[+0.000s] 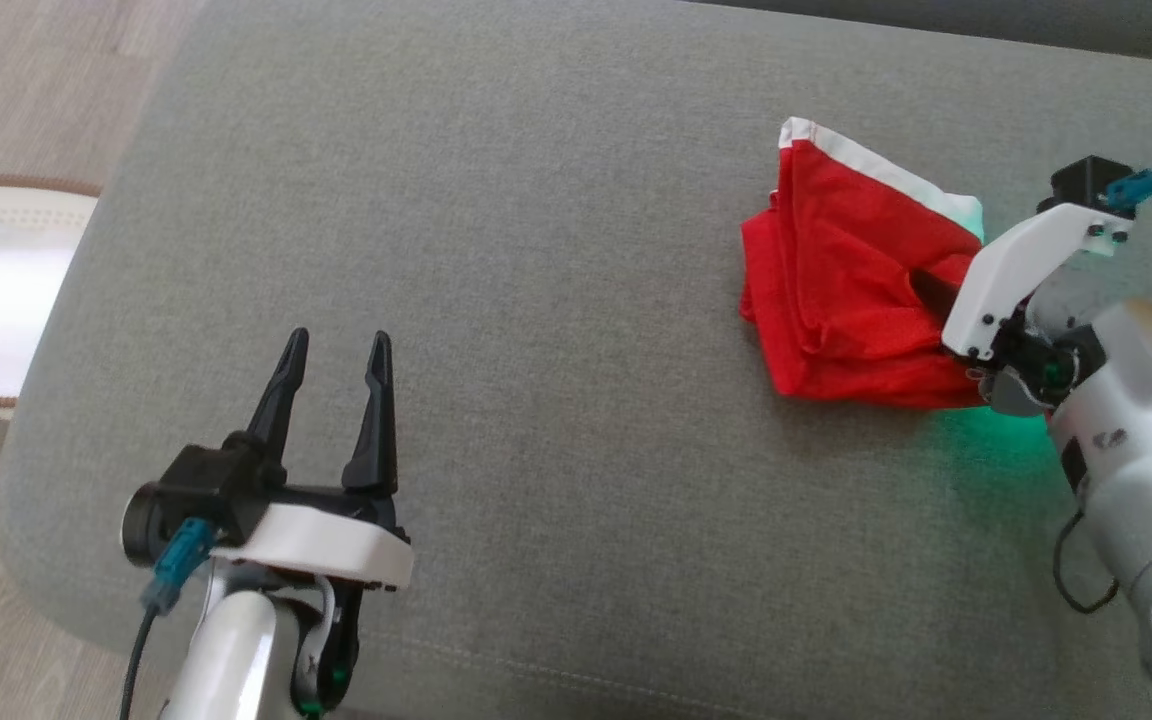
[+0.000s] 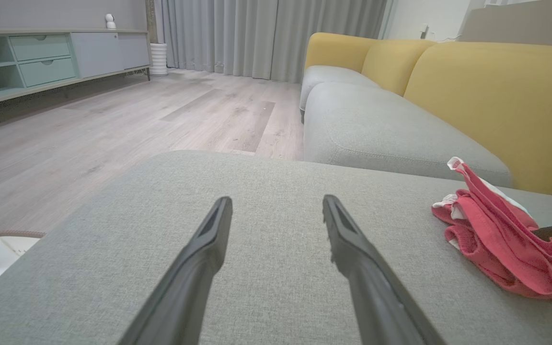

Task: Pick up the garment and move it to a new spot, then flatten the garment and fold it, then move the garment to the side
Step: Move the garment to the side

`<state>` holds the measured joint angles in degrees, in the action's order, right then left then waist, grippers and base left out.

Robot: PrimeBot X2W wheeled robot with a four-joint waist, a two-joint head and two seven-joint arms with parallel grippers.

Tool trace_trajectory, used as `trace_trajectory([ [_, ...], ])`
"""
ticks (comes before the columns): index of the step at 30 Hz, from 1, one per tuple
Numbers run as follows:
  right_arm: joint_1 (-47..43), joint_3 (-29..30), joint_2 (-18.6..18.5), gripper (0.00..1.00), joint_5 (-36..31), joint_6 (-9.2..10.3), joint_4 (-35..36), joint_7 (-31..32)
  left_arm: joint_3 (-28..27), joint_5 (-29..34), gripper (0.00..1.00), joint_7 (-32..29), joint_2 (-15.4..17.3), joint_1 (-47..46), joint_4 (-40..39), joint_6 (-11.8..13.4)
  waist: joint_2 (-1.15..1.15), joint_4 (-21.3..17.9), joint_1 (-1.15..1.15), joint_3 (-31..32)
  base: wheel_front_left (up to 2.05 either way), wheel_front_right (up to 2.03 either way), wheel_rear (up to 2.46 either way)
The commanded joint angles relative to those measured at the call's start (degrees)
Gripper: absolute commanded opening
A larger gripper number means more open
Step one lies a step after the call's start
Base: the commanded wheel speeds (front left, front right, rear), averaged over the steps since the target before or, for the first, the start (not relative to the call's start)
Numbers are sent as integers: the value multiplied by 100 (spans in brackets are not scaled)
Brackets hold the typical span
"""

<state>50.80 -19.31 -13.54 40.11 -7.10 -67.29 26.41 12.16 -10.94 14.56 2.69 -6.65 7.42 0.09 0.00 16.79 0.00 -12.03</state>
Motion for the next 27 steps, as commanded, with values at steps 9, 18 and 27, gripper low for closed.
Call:
trace_trajectory([
  [9, -282, -542, 98, 0, 149, -39, 375, -793, -286, 113, 100, 44, 20, -125, -48, -97, 0, -581, 0, 549, 0, 0, 0],
  [18, -353, -1152, 17, 0, 337, -39, 876, -961, -260, 239, 100, 44, 25, -21, 62, -323, 0, -1653, 0, 860, 0, 0, 0],
  [27, -360, -1628, -97, 0, 766, -39, 1335, -1033, 137, 193, 100, 44, 21, -63, 199, -412, 0, -2700, 0, 879, 0, 0, 0],
])
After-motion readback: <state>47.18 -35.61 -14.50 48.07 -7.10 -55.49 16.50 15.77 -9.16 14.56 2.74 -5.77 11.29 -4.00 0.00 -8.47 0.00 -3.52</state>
